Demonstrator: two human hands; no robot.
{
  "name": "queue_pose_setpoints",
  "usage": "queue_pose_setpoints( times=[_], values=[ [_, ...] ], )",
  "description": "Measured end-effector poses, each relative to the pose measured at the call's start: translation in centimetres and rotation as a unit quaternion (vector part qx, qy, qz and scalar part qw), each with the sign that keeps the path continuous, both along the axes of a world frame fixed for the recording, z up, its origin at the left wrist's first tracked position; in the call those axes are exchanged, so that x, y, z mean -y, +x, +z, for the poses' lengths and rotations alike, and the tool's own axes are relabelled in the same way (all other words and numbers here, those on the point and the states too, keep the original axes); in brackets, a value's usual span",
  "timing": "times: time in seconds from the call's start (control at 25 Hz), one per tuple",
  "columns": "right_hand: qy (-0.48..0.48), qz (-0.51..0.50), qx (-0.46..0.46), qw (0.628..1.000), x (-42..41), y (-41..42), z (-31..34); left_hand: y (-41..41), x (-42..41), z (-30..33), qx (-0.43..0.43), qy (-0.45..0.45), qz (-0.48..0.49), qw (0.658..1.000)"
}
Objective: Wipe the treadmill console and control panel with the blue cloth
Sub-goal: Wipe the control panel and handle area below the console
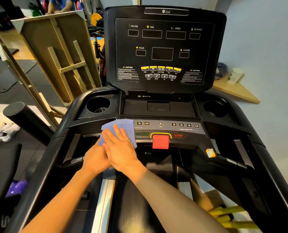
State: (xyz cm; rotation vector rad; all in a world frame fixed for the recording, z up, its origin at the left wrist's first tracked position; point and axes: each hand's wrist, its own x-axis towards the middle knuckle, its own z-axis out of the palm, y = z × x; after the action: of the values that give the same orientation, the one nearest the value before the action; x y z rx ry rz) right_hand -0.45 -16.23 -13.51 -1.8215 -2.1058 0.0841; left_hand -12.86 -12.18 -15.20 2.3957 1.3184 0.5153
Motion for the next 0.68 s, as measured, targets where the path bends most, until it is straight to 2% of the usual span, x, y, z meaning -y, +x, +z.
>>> queue_pose_setpoints(
  times=[0.24, 0.44, 0.68],
  values=[
    [0.021, 0.067, 0.047, 0.996, 1.5, 0.4, -2.3, -0.6, 0.4, 0.2, 0.018, 0.017, 0.002, 1.0],
    [0.037, 0.118, 0.06, 0.99, 3.2, 4.0, -1.6, -0.6, 0.6, 0.8, 0.039, 0.012, -0.029, 0.999],
    [0.023, 0.119, 0.086, 0.989, 4.8, 9.0, -0.7, -0.7, 0.3, 0.5, 0.021, 0.0, -0.015, 1.0]
  ],
)
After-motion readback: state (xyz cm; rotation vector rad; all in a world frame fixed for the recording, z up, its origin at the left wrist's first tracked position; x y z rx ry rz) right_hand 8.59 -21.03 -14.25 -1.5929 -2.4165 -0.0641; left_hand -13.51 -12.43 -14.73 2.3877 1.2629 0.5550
